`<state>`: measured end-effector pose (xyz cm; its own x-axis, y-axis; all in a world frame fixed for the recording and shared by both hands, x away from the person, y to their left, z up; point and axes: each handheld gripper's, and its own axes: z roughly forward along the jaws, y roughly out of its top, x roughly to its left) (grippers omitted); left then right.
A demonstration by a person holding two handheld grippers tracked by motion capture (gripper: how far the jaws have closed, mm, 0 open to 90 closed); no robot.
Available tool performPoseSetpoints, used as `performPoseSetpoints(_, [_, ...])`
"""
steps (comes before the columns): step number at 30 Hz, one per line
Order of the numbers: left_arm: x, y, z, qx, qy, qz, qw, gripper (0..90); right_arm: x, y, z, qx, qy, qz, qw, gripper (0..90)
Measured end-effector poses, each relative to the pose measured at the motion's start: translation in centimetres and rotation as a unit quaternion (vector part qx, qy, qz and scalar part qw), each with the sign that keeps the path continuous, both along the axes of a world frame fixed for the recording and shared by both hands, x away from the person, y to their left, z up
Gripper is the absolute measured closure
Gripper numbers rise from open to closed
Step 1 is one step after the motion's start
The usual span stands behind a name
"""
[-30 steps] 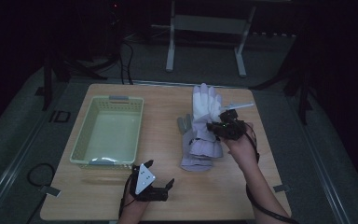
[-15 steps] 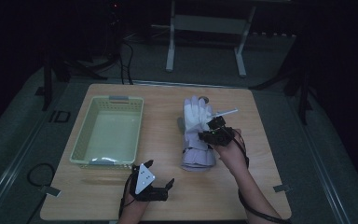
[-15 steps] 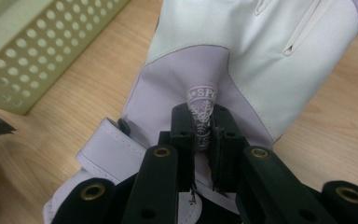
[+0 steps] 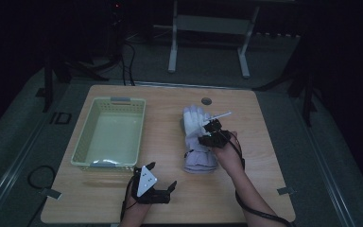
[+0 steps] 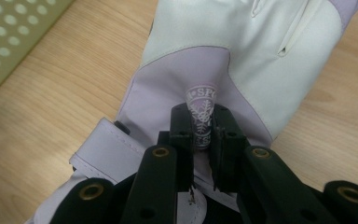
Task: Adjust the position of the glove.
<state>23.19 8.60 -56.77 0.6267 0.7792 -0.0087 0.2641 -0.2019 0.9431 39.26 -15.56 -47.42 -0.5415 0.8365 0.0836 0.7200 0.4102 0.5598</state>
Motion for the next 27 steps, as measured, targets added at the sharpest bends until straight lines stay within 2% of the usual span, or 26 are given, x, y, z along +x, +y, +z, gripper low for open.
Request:
performPoseSetpoints(4, [0.0, 0.0, 0.0, -0.001, 0.001, 0.000, 1.0000, 0.7, 0.2, 0.2, -1.1, -0.006, 0.007, -0.002, 1.0000, 79.5])
performPoseSetpoints(9, [0.1, 0.1, 0.0, -0.003, 0.002, 0.000, 1.0000, 0.7, 0.3, 0.3, -1.5, -0.012, 0.014, 0.010, 0.9998, 79.4])
performPoseSetpoints(12, [0.0, 0.0, 0.0, -0.002, 0.002, 0.000, 1.0000, 0.7, 0.0, 0.3, -1.8, -0.017, 0.020, 0.028, 0.9993, 78.8])
performPoseSetpoints(18, [0.1, 0.0, 0.0, 0.000, 0.003, 0.001, 1.0000, 0.7, -0.1, -0.1, -1.9, -0.007, 0.015, 0.034, 0.9993, 73.6])
performPoseSetpoints(20, [0.1, 0.0, 0.0, 0.000, 0.004, 0.002, 1.0000, 0.7, -0.1, -0.2, -1.7, 0.001, 0.020, 0.046, 0.9987, 71.7])
performPoseSetpoints(27, [0.2, 0.0, 0.0, 0.002, 0.008, 0.000, 1.0000, 0.7, -0.3, -0.6, -0.9, 0.000, -0.005, 0.074, 0.9972, 60.2])
